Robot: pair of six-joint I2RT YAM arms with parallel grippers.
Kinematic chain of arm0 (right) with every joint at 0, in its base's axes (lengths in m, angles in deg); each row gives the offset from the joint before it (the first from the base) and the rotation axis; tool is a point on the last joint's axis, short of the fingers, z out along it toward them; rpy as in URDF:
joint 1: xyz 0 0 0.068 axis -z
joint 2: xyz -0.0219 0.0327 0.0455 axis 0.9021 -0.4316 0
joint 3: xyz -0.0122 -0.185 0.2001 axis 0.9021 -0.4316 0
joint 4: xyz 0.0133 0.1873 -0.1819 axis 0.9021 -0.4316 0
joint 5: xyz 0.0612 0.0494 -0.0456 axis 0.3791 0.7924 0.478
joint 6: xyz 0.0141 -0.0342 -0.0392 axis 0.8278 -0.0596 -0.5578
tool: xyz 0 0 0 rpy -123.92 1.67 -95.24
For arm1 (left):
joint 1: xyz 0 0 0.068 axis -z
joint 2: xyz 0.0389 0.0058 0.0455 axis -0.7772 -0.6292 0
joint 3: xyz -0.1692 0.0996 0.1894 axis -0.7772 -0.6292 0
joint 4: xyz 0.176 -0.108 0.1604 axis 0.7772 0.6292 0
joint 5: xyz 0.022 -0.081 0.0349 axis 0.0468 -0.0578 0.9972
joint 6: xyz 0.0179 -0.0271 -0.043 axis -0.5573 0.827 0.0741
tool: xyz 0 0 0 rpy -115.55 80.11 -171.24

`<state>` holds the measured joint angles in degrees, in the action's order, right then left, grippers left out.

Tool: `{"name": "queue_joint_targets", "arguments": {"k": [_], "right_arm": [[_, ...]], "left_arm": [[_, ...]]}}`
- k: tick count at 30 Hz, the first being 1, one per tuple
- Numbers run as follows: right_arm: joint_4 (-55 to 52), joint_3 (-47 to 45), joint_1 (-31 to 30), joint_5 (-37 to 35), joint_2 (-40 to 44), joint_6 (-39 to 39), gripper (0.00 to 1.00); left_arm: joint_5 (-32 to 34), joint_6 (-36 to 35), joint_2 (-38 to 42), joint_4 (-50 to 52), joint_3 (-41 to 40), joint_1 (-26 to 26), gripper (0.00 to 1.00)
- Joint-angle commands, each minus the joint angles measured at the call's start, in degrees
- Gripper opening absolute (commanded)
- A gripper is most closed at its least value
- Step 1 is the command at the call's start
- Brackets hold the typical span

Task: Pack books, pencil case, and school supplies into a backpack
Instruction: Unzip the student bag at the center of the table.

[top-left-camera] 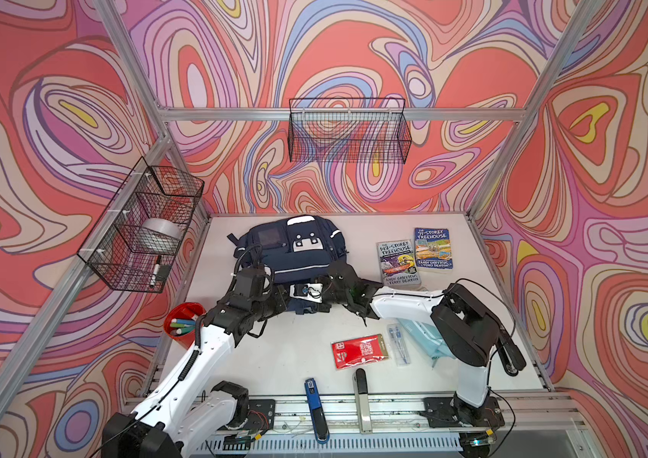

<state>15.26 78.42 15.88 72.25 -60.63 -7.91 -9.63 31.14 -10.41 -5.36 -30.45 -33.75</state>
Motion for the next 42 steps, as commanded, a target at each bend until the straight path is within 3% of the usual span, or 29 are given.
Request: {"name": "queue_joint_targets", "arguments": {"k": [1,9,13,16,22,24,28,30,31,34,36,39,42], "right_arm": [[-2.21,-3.20,1.01,-4.43,3.21,-3.80,0.00],[-4.51,-10.90,4.21,-3.62,12.48,-7.37,0.00],[-5.11,-13.42,4.82,-2.03,15.30,-10.33,0.00],[-7.28,-13.92,8.20,4.20,18.15,-9.17,0.00],[-12.03,-15.40,10.30,9.29,21.56,-11.82,0.00],[-11.51,-16.01,10.54,9.91,22.30,-11.58,0.00],[-12.57,-14.50,10.63,6.77,20.39,-11.26,0.00],[-12.25,-12.78,10.02,5.81,19.59,-6.70,0.29],[-11.38,-11.88,8.89,4.17,19.46,-3.71,0.37],[-10.50,-8.36,4.39,-1.04,19.24,1.21,0.48],[-7.41,-7.39,2.20,-2.51,18.33,4.66,0.58],[-5.42,-4.12,-0.99,-4.60,13.92,11.49,0.66],[-5.58,-0.78,-5.63,-11.67,9.06,14.72,0.76]], "left_arm": [[3.54,-2.25,2.43,2.38,-1.18,-0.62,0.00],[4.00,-3.22,-0.52,-1.68,-5.07,-7.81,0.00],[8.92,-4.32,-2.60,-3.24,-4.74,-8.88,0.00],[10.30,-4.52,-6.01,-6.36,-4.07,-11.89,0.00],[18.59,-7.62,-11.74,-9.08,0.59,-13.87,0.00],[17.16,-7.39,-13.65,-12.52,0.97,-16.42,0.00],[13.84,-8.74,-11.15,-13.67,1.87,-15.72,0.00],[12.43,-8.08,-8.76,-11.68,2.55,-12.53,0.00],[12.61,-7.58,-7.53,-10.88,2.63,-9.92,0.00],[11.67,-4.98,-5.73,-10.08,1.12,-4.88,0.00],[10.21,-3.62,-5.45,-10.10,-0.42,-4.15,0.00],[10.65,-3.07,-3.54,-9.88,-2.07,-3.26,0.00],[9.85,-2.19,-0.97,-8.01,-2.13,-3.16,0.00]]}}
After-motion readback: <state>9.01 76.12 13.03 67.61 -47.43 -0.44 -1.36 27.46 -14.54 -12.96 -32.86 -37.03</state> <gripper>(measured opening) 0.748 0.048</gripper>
